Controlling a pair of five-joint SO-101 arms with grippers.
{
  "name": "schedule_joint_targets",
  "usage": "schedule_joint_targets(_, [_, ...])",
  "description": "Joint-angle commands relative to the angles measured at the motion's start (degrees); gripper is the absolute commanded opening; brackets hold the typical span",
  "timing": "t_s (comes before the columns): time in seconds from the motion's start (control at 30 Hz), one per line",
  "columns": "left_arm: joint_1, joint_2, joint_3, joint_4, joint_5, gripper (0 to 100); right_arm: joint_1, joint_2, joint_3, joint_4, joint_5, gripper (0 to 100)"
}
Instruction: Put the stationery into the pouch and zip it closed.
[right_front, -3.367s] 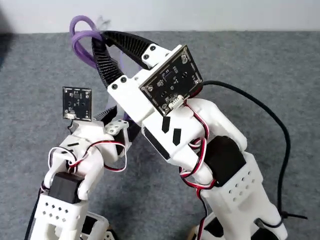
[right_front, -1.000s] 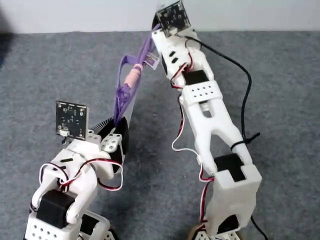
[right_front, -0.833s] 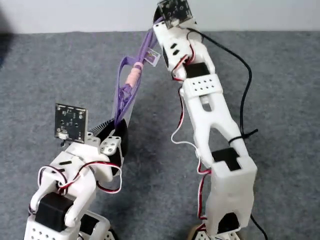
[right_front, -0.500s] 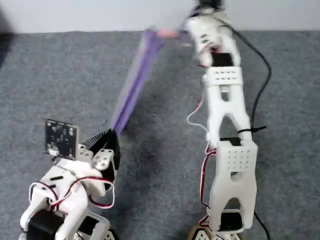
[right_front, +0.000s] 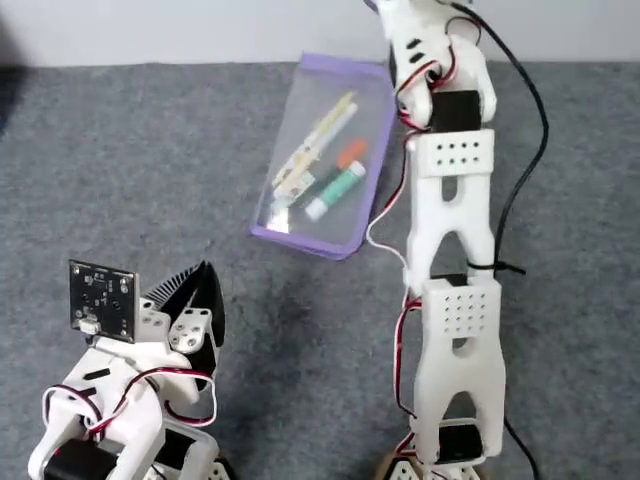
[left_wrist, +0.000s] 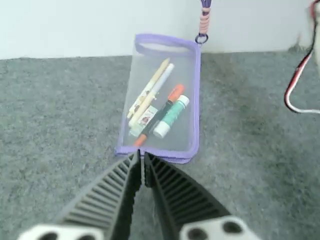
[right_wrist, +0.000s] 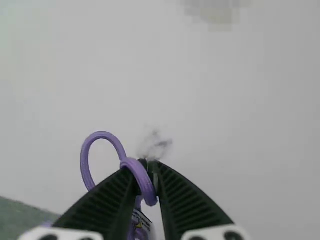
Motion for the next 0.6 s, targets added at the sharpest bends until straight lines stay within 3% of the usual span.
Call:
schedule_joint_targets(0.0, [-0.44,-0.62,-0.92,-1.76,-0.70,2,-3.30,-2.95,-8.00,4.44,-0.79,0.8])
schedule_joint_targets(0.27, [-0.53,-0.26,-3.38,-1.67,1.23,14,-7.08,-15.69,-7.65,8.84,-2.55,0.8])
schedule_joint_targets(0.57, [-1.14,-0.26,-3.47,-1.67,1.67,15,-12.79,-27.30,-7.47,12.35,-1.05,0.8])
